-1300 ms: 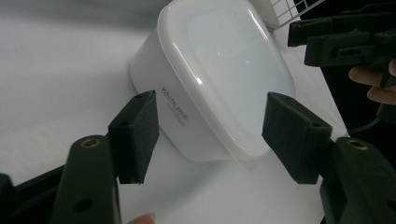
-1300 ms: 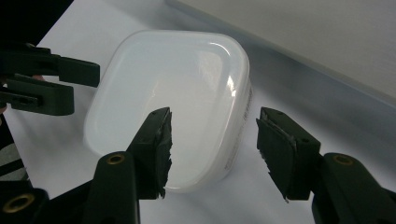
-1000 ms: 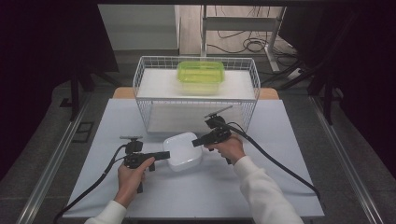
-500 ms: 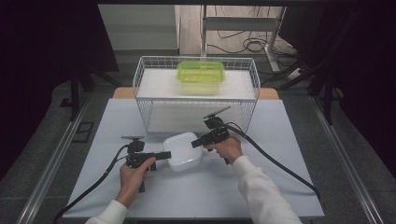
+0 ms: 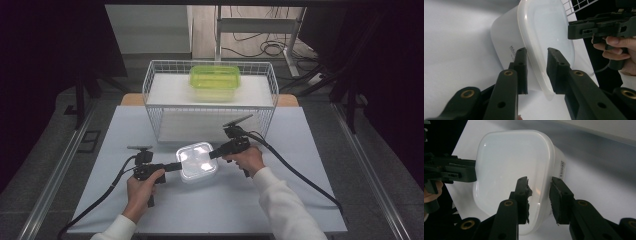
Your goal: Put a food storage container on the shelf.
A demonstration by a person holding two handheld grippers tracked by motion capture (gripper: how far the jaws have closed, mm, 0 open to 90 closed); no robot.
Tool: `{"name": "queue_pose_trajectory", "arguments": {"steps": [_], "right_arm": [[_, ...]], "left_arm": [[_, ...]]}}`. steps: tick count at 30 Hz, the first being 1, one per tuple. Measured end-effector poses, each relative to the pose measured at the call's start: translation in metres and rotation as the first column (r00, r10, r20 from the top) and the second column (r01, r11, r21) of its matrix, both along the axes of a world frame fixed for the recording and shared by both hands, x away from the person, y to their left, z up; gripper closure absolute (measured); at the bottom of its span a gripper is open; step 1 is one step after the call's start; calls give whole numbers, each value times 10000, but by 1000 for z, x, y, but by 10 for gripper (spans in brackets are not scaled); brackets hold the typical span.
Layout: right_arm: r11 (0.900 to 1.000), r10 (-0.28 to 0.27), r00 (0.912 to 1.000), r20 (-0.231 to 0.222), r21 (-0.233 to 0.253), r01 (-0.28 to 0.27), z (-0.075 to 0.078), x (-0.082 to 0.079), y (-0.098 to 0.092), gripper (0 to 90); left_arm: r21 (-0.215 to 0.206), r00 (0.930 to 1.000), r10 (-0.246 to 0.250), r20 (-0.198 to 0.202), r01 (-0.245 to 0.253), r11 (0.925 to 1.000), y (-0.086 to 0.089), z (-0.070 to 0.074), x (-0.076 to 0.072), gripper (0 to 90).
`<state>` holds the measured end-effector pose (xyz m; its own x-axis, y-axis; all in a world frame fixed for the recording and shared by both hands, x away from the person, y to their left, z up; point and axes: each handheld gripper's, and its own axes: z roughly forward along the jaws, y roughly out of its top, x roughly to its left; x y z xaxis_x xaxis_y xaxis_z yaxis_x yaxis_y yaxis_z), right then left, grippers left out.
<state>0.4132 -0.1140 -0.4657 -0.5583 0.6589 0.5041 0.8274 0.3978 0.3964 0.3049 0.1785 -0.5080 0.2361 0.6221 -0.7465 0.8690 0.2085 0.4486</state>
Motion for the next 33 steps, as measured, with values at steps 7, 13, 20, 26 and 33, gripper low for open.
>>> {"name": "queue_pose_trajectory", "arguments": {"steps": [7, 13, 20, 26, 33], "right_arm": [[10000, -54, 9997, 244, -54, 55, 5, -4, -1, 731], [10000, -43, 9990, 449, 87, 39, 6, -7, -4, 744], [9998, 56, 9978, 665, 211, -70, 6, -10, -8, 748], [9993, 161, 9961, 871, 332, -191, 8, -12, -11, 749], [9988, 205, 9927, 1191, 428, -257, 19, -19, -15, 751]], "left_arm": [[-27, 9999, -7, 150, 7, 10000, 1, 3, -2, 759], [-118, 9997, -11, 235, 13, 9999, 2, 4, -4, 785], [-52, 9991, -169, 395, 171, 9998, 1, 7, -6, 804], [141, 9971, -246, 721, 236, 9996, -1, 13, -8, 805], [295, 9933, -315, 1115, 284, 9992, -3, 25, -12, 806]]}}
